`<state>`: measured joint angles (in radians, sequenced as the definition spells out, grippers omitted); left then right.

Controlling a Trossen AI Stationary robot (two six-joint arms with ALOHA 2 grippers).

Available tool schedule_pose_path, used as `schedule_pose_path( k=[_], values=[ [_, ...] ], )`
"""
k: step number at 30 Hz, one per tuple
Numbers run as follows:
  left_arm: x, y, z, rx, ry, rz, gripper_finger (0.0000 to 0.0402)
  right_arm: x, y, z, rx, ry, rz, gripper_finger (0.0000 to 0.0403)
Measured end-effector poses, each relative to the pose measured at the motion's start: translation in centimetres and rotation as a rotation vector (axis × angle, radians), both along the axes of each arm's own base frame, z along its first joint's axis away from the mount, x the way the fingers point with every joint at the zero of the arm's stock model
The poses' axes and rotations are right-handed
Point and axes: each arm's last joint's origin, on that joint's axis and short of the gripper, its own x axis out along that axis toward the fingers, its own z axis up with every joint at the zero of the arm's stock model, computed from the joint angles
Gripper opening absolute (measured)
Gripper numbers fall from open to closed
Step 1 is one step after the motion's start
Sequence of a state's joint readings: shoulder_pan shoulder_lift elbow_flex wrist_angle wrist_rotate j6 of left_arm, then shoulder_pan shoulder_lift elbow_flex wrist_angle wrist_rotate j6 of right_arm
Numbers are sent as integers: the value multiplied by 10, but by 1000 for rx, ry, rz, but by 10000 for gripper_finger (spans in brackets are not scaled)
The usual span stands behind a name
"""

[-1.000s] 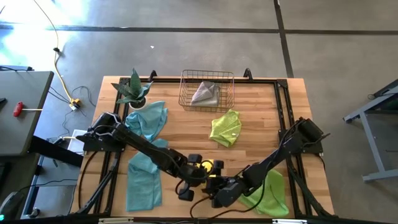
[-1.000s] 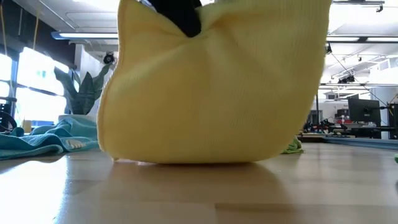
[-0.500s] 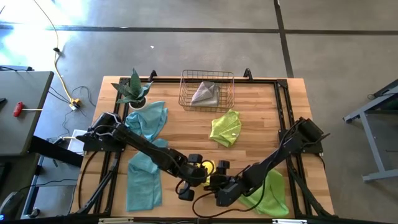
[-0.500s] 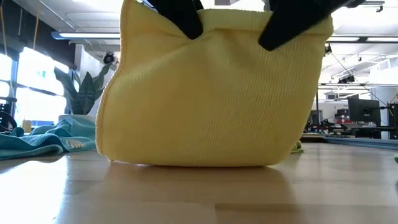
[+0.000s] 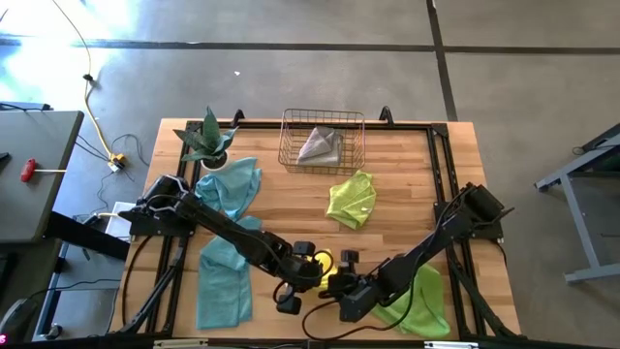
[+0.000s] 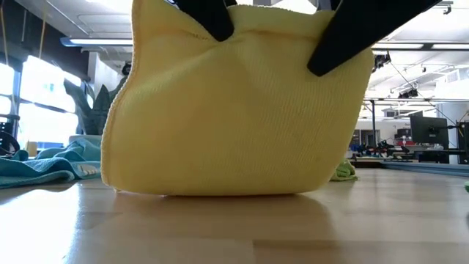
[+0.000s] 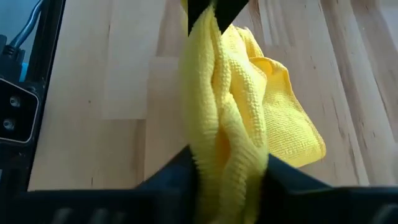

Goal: Fold microfiber towels
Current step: Put the yellow microfiber towel into the wire basket

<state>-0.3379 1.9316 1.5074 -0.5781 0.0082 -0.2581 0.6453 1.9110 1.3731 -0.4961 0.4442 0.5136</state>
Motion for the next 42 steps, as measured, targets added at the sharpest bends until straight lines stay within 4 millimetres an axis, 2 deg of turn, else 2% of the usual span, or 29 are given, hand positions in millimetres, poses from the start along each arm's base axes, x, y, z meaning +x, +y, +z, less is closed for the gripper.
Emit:
schedule_pose_path(
  k=[3,5,8,11,18,24,31,34,38,42],
  values=[
    [0,0,0,-3,1,-11,4,0,0,0,-28,3,35,29],
    [-1,1,2,-1,0,-21,4,0,0,0,-58,4,73,9],
    [-3,7,10,1,-13,-20,4,3,-4,4,-102,11,91,19],
    [-8,17,24,20,-21,-14,4,10,-13,18,-150,43,93,15],
    [-27,53,62,125,-65,-13,4,24,-48,71,-390,134,58,8],
    [-50,94,108,250,-192,25,4,42,-107,108,-484,219,-3,3],
    [-82,145,149,426,-298,131,4,58,-185,142,-457,234,-29,1],
    [-90,170,160,490,-337,161,4,61,-217,162,-440,206,-38,1],
    [-92,204,165,564,-362,213,4,56,-256,184,-433,191,-89,1],
    [-85,233,163,653,-387,204,4,49,-293,186,-400,222,-170,1]
  ],
)
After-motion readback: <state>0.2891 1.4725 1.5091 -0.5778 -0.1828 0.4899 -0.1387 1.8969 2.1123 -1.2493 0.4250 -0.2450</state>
